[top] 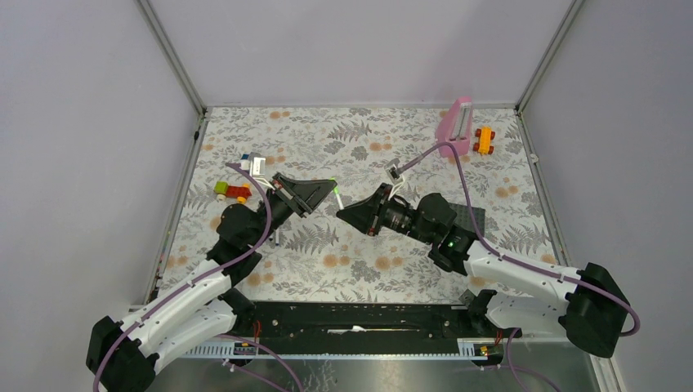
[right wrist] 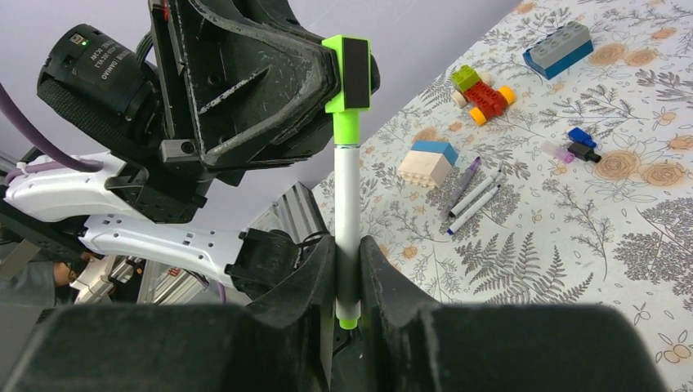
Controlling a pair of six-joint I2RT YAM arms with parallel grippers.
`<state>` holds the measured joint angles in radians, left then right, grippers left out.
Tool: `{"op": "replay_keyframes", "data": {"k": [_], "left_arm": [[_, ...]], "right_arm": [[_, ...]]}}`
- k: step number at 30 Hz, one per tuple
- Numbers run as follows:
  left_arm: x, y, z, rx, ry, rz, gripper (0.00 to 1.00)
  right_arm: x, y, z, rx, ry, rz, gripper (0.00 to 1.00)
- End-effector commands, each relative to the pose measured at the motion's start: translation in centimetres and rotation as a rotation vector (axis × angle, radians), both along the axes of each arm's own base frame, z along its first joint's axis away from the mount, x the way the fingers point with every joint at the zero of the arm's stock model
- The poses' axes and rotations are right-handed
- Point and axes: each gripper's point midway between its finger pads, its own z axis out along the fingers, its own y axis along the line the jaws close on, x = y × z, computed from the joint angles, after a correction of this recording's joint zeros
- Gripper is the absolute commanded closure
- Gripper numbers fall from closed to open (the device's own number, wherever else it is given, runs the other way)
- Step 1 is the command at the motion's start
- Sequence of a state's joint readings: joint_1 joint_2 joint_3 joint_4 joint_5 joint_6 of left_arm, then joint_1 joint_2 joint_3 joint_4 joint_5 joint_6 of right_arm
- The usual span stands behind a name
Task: Insert the pens into the pen caps
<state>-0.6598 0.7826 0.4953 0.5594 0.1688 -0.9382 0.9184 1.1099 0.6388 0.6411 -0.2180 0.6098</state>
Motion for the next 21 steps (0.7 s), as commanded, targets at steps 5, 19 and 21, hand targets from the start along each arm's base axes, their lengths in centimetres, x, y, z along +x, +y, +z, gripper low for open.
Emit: {"op": "replay_keyframes", "data": {"k": [5,19,21], "left_arm": [[-1.5,-1.3,-3.0,0.093,0.04,-0.091,1.0],[-0.4,-2.1,-6.6,0.199,0.16,-0.064,1.0],[-0.3,-2.3,-7.1,0.217,0.178,-0.064,1.0]], "right_arm": [[3.0,-0.5,5.6,0.042,-0.12,-0.148,1.0],[6.2,0.6,5.0,-0.171,-0.143,-0.276,1.0],[7.0,0.8,4.7,-0.213,-0.148,-0.321,1.0]]}}
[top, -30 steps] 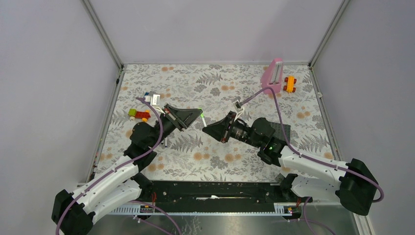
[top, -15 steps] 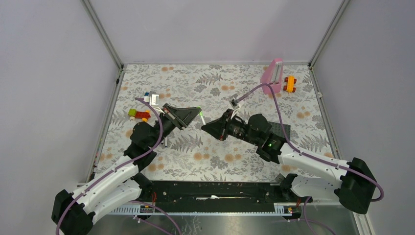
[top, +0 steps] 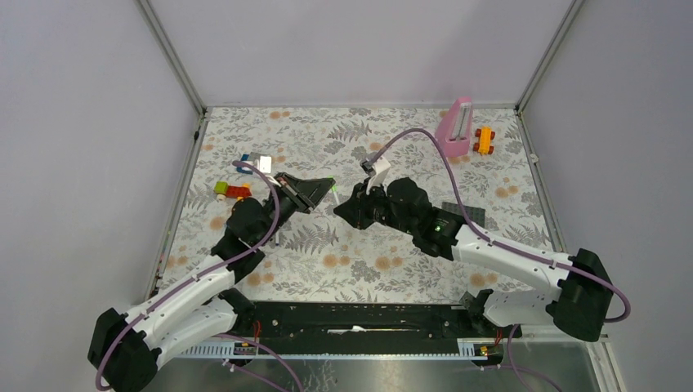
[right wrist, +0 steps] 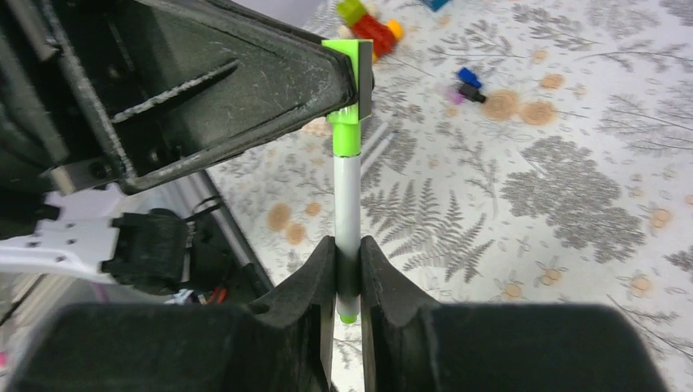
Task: Insert the pens into the pen caps
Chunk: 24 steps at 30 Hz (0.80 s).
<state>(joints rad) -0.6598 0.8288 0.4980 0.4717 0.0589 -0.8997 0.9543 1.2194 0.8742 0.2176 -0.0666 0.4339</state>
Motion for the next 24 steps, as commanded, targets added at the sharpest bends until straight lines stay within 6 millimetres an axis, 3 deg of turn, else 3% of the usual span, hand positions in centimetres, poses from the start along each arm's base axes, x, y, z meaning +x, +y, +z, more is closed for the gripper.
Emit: {"op": "replay_keyframes", "data": {"k": [1,12,24], "left_arm": [[-2.9,-2.9,-3.9,0.12,0.114,-0.179,1.0],[-2.0,-3.1,-6.7,0.204,0.22,-0.132,1.0],[-1.5,-3.2,-9.0,0.31,0.322,-0.079,1.0]], "right_arm": [[4.7,0.1,7.9,0.087,-0.199,-0.211,1.0],[7.8,0.9,8.4,-0.059,-0.207,-0.354,1.0],[9.4,2.5,8.6,-0.178,-0.169,-0.369,1.0]]}}
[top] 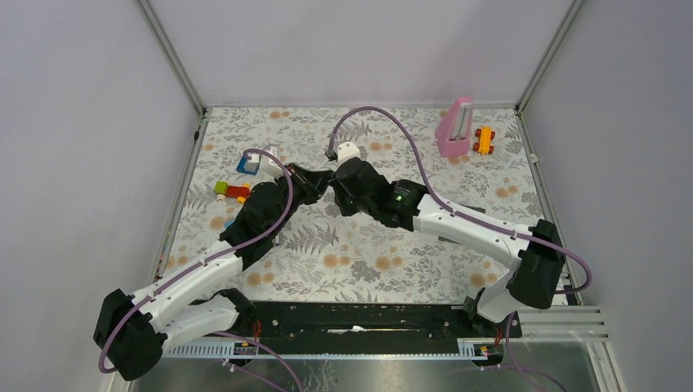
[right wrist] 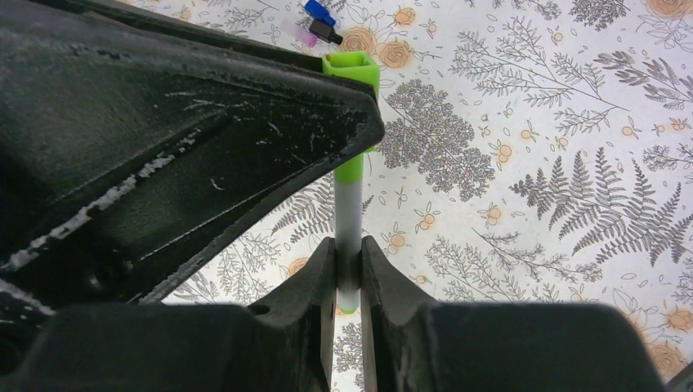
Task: Insert the pens into the pen caps
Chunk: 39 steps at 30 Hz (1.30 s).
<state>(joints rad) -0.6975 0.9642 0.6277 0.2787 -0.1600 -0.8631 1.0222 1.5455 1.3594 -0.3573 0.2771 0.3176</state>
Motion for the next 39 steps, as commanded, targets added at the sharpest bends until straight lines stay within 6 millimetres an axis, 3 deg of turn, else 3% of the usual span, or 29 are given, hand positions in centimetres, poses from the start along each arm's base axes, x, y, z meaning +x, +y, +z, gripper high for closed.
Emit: {"op": "replay_keyframes", "data": {"k": [1,9,17,24,39], "left_arm": [[-5.4,-3.5,-6.2,0.133,0.221,-0.263,1.0],[-6.8,-4.2,-5.0,0.134,0.146,-0.367,1.0],[-9.0,-4.6,-3.3,0.105,0.048,-0.489,1.0],[-10.8,-4.7,-3.0,0.103,0.002,-0.583,1.0],[-11.1,-3.8,-3.0,0.099,-0.016,-0.552,1.0]], "right_arm": [[4.9,2.5,11.8,0.288,-0.255,-0.104,1.0],[2.1,3.5,14.6,0.406,-0.239,0.143,1.0],[0.2,1.4,18.3,0.632,-0.223,0.399,1.0],[-4.2,-0.3,20.7,0.727,-0.259,0.676,1.0],[-7.2,-2.7,20.9,0.745,-0.296,0.805,1.0]]}}
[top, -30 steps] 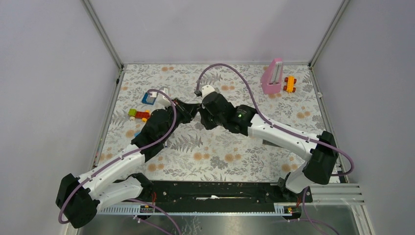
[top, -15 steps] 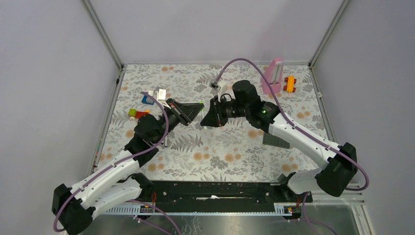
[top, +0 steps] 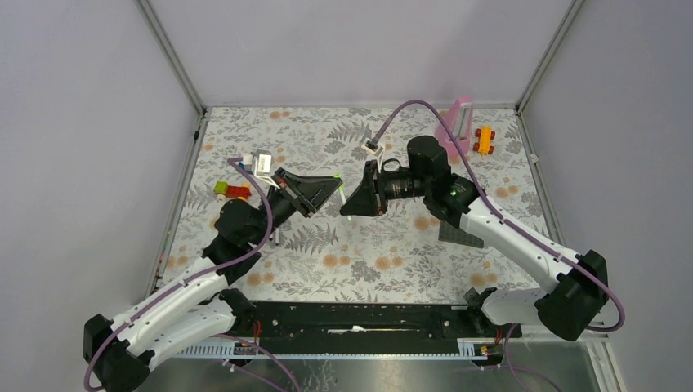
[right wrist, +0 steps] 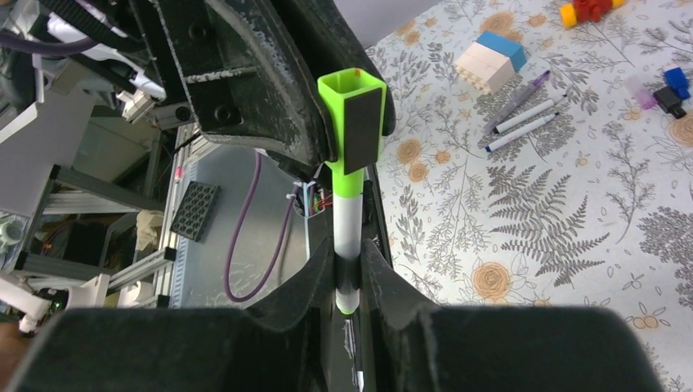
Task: Insert the pens into the pen caps
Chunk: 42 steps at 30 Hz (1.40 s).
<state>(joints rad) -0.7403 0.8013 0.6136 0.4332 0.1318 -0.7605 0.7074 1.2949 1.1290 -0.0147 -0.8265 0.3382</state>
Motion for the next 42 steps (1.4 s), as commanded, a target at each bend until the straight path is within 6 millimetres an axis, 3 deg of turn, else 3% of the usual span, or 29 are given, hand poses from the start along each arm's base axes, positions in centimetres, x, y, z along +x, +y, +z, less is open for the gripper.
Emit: {"op": "replay_keyframes", "data": {"k": [1,9,16,24,31,34,37,38,42], "left_arm": [[-4.1,-1.7,-11.2,0.271,0.234,-0.214,1.0],[-5.6,-2.0,-10.1,0.225,0.178,-0.293,1.0],[-6.1,-2.0,-9.6,0.195,0.155,-0.319,1.0],[-6.1,-2.3,-9.3,0.165,0.162,-0.327,1.0],[-5.4,-2.1,-9.2,0.16,0.183,-0.288,0.97],[-4.3,-1.3,-9.1,0.162,0.214,-0.198,0.8],[-3.7,0.2,-8.3,0.152,0.208,-0.111,0.42],[-3.3,0.9,-8.0,0.146,0.203,-0.066,0.34],[-2.8,3.3,-7.2,0.143,0.207,0.054,0.17]], "right_arm": [[-0.2,-1.3,12.1,0.338,-0.383,0.01,1.0],[-2.0,-1.9,12.6,0.38,-0.395,0.109,1.0],[-2.3,-2.1,12.8,0.396,-0.401,0.126,1.0],[-2.1,-2.0,12.3,0.398,-0.381,0.123,1.0],[-0.5,-1.8,10.6,0.337,-0.366,0.039,1.0],[0.1,-1.9,9.1,0.293,-0.354,0.006,1.0],[0.7,-2.3,6.6,0.226,-0.342,-0.04,1.0],[0.9,-2.5,6.2,0.213,-0.338,-0.056,1.0],[2.1,-3.2,3.5,0.138,-0.32,-0.144,1.0]]}}
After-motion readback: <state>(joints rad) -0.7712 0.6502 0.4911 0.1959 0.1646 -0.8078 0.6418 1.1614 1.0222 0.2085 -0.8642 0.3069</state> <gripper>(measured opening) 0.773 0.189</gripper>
